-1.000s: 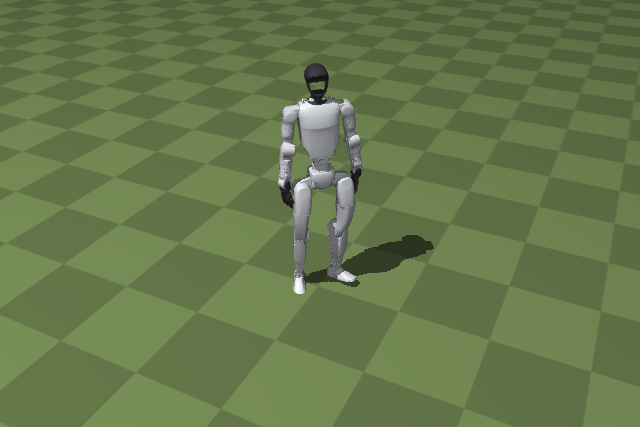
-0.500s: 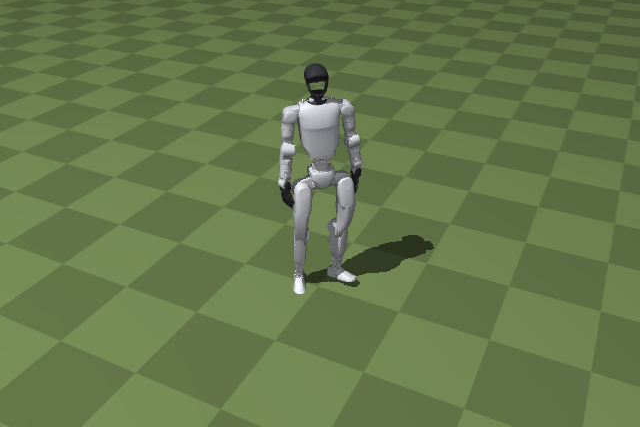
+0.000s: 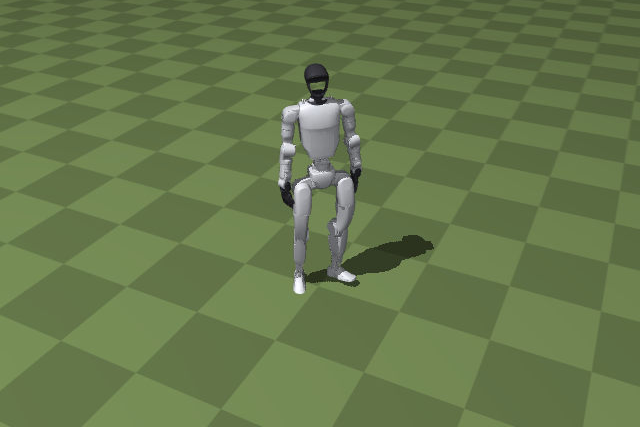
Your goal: In place motions
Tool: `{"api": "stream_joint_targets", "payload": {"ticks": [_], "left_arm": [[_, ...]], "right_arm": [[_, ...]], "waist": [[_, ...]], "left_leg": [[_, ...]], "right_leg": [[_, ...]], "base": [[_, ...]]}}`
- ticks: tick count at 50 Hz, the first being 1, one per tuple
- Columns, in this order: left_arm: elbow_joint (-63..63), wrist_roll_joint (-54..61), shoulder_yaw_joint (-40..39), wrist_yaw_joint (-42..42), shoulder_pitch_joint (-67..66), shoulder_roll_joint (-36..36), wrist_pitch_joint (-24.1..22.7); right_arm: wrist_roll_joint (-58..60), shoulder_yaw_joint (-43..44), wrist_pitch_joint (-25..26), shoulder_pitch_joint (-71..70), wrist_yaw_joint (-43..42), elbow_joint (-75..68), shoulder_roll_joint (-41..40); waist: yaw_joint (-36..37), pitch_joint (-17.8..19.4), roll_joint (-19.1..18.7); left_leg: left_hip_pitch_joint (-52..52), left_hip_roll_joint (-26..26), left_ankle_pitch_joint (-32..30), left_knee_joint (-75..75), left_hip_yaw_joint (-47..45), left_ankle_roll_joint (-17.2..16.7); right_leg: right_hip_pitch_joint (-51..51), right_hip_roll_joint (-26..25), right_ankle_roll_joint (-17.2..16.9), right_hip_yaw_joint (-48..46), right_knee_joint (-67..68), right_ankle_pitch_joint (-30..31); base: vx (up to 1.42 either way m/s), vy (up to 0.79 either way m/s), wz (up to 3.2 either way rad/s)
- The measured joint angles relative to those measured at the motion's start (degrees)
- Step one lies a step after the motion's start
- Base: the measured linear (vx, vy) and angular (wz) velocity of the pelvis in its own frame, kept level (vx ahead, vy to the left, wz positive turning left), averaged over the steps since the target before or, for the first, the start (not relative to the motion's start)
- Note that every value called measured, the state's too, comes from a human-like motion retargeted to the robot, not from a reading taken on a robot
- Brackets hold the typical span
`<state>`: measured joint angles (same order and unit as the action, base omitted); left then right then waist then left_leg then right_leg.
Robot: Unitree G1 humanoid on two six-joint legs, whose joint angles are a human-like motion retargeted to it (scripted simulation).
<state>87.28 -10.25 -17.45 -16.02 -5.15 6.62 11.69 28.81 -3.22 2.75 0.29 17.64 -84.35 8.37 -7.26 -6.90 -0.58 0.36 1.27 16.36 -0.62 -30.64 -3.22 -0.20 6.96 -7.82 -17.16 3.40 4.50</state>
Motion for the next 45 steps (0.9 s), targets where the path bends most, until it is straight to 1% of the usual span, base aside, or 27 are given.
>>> {"api": "stream_joint_targets", "payload": {"ticks": [45], "left_arm": [[-0.07, 0.32, 0.19, -0.09, 0.03, -0.26, 0.02]], "right_arm": [[-0.85, 0.52, 0.04, 0.27, -0.32, 0.11, -0.07]], "waist": [[0.32, 0.08, -0.03]], "left_leg": [[-0.01, 0.13, 0.12, -0.07, -0.29, -0.15]], "right_leg": [[-0.06, -0.14, -0.01, -0.06, -0.03, -0.11]], "base": [[0.00, 0.00, 0.00]]}}
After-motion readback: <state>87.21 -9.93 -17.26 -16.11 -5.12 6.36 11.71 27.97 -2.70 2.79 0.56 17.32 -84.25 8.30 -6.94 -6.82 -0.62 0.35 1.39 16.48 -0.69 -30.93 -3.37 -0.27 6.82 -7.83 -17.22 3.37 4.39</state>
